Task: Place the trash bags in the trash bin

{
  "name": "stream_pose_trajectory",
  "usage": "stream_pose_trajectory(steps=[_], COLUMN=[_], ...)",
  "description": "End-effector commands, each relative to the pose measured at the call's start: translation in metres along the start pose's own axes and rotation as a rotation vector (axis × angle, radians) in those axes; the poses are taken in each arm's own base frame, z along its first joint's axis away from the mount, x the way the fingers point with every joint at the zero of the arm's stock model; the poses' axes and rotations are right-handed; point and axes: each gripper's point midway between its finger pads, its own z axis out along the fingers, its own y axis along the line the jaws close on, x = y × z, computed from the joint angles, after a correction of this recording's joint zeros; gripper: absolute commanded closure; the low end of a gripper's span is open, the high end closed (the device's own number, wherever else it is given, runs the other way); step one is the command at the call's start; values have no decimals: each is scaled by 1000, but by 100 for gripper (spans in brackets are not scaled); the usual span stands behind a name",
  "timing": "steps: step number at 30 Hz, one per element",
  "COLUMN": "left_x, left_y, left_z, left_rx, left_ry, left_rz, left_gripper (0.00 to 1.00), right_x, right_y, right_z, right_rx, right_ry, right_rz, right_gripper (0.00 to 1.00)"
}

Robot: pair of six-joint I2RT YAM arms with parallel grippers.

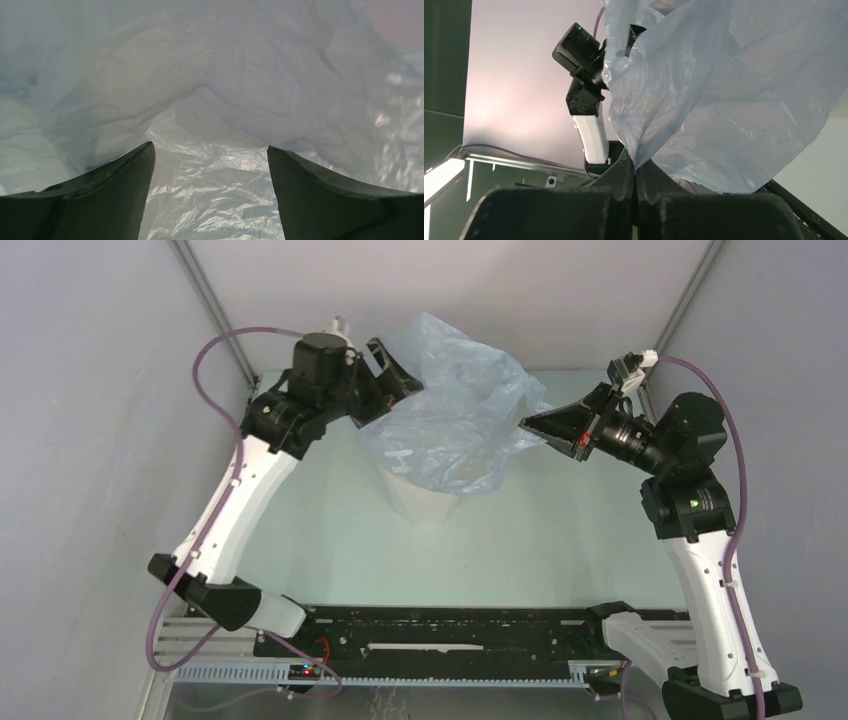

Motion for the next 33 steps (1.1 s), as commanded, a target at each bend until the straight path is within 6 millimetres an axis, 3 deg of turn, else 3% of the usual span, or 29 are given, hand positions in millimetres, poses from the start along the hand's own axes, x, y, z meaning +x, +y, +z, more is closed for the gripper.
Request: stream_pose_trajectory(steps=[1, 5, 11, 15, 18, 23, 28, 33], left_x=[10, 43, 86, 87, 84, 108, 118, 137], left_y=[-4, 21, 38, 49, 70, 107, 115, 122], left_z=[19, 48, 82, 83, 84, 105, 114, 112], left_rx=[-69, -167, -112, -150, -222, -308, -309, -314], left_ry=[-10, 97, 181, 169, 136, 213, 220, 246], left_rz=[130, 132, 27, 60, 109, 143, 116, 111], left_gripper=[13, 15, 16, 17, 18, 27, 35, 42], right_x=[3, 2, 2, 5, 10, 18, 20, 3], right_y=[17, 18, 16, 12, 6, -5, -18, -17], right_z=[-6, -4, 4, 15, 24, 39, 53, 64], right_rx=[-44, -53, -62, -66, -57, -33, 12, 75], right_ry=[-8, -1, 16, 48, 74, 103, 122, 108], right_rz=[-50, -61, -68, -62, -66, -82, -111, -203], right_gripper=[100, 100, 100, 100, 100, 100, 100, 100])
